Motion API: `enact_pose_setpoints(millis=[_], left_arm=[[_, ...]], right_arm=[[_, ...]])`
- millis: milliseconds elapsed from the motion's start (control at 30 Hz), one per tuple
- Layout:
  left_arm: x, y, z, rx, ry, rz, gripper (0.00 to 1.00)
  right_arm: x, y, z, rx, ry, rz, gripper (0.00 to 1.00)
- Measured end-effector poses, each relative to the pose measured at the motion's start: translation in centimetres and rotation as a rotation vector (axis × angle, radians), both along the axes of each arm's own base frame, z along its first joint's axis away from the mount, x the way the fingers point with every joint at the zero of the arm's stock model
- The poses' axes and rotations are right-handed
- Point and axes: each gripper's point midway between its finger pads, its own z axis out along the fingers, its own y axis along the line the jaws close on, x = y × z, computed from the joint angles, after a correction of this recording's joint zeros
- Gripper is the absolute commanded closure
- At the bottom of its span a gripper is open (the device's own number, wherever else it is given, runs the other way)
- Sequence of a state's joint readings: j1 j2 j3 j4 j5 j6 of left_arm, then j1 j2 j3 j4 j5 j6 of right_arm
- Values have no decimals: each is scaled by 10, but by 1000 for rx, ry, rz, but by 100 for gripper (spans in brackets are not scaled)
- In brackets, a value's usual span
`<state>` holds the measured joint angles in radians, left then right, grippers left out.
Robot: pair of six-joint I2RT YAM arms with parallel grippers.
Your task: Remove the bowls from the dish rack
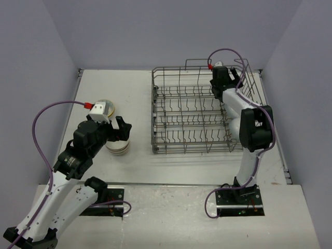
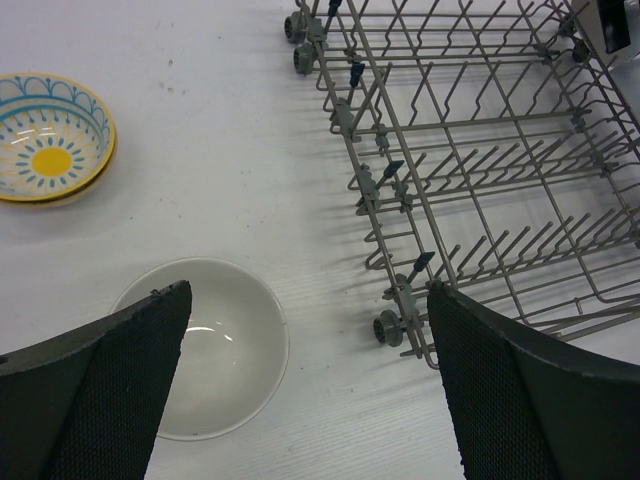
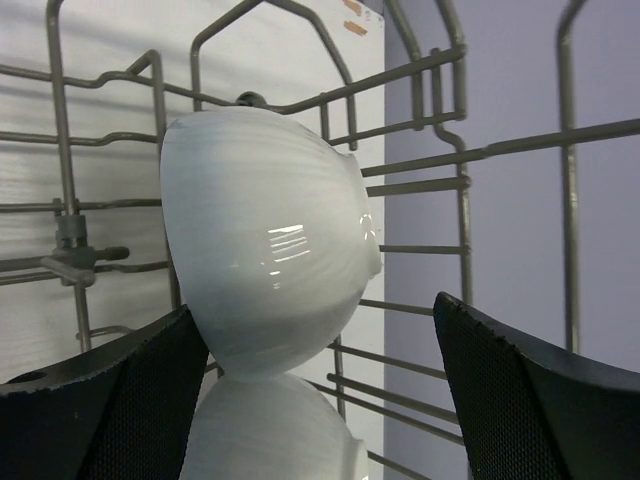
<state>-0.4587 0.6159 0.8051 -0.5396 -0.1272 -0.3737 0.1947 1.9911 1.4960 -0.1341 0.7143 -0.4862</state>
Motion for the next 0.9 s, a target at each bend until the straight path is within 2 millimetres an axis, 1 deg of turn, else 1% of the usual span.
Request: enact_pose_setpoints(millis=[133, 267, 467, 567, 667, 700, 733, 767, 833, 867, 900], left_arm=[[0, 0, 0, 0, 0, -1, 0], [0, 0, 0, 0, 0, -1, 0], [0, 0, 0, -1, -1, -1, 0], [0, 0, 0, -1, -1, -1, 0], [0, 0, 0, -1, -1, -1, 0], [0, 0, 1, -1, -2, -1, 0], [0, 0, 1, -1, -2, -1, 0], [0, 0, 1, -2, -3, -1, 0], [-1, 0, 1, -2, -4, -1, 0], [-1, 0, 2, -3, -6, -1, 0], [-1, 0, 2, -3, -6, -1, 0]], right_arm=[[0, -4, 10, 6, -24, -7, 11], [0, -6, 11, 2, -25, -10, 12], [0, -12, 9, -10, -17, -17, 20], [2, -15, 11, -34, -20, -20, 22], [5, -18, 13, -58, -27, -19, 28], [6, -19, 13, -65, -28, -18, 34], [6, -20, 14, -74, -27, -15, 37], [8, -20, 15, -79, -32, -15, 44], [9, -21, 16, -87, -39, -15, 52], [10, -21, 15, -91, -39, -17, 52], [10, -22, 15, -94, -40, -19, 55]])
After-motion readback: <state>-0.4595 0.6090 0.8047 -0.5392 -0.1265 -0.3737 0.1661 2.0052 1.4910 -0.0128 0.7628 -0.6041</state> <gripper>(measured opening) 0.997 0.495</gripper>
